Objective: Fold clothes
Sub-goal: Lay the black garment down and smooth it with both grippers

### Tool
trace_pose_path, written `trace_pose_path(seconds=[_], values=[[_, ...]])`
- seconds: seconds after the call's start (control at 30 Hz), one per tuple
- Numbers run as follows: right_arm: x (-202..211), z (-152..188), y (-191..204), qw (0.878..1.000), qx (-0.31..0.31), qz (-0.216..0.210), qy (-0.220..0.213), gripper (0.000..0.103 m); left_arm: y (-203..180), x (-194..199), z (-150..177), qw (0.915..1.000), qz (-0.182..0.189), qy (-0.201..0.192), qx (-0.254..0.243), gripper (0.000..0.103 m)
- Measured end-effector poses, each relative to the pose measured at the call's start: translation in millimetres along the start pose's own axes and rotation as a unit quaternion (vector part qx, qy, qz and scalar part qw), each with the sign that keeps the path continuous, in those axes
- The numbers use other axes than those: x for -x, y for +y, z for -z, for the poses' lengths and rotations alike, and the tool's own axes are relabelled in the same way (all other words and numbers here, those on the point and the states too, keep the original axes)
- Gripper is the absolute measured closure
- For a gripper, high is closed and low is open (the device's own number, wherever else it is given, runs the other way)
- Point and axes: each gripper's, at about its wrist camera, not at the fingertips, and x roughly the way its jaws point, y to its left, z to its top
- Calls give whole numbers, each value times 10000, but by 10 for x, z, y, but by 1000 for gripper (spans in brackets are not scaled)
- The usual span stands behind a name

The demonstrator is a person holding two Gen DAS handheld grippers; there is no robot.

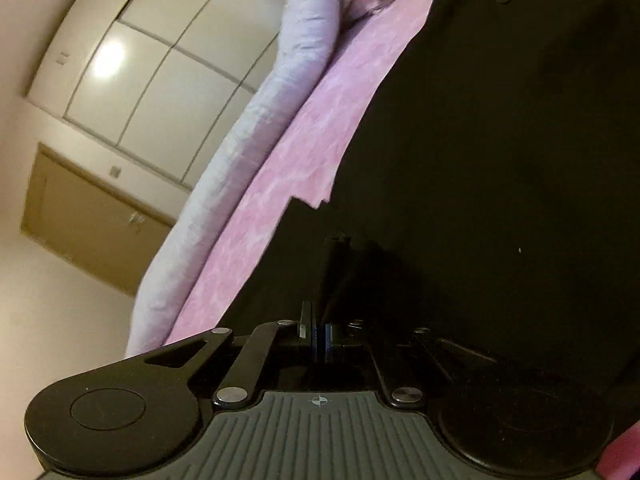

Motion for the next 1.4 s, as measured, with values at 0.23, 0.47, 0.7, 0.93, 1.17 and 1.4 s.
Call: trace_pose_path(seconds=[0.23,0.47,0.7,0.93,1.17,1.4], values=[[-133,-114,-72,9994,59,-209,261,101,-453,-584,-472,9960,837,197,-258,61],[7,-204,-55,9986,322,-70,405,102,-654,-750,-533,9925,979,420,-606,61],[63,-258,-153,9974,196,38,691,101,-641,-852,-493,9924,1040,523,-390,60],[170,-320,-218,9959,174,182,865,94,-470,-943,-350,9910,1090,753,164,58],[452,-452,204,9825,1677,808,-70,73,-178,-982,-560,9909,1079,492,642,58],[-325,-409,646,9575,2807,469,462,57,-108,-1704,-833,9804,1620,862,722,58]])
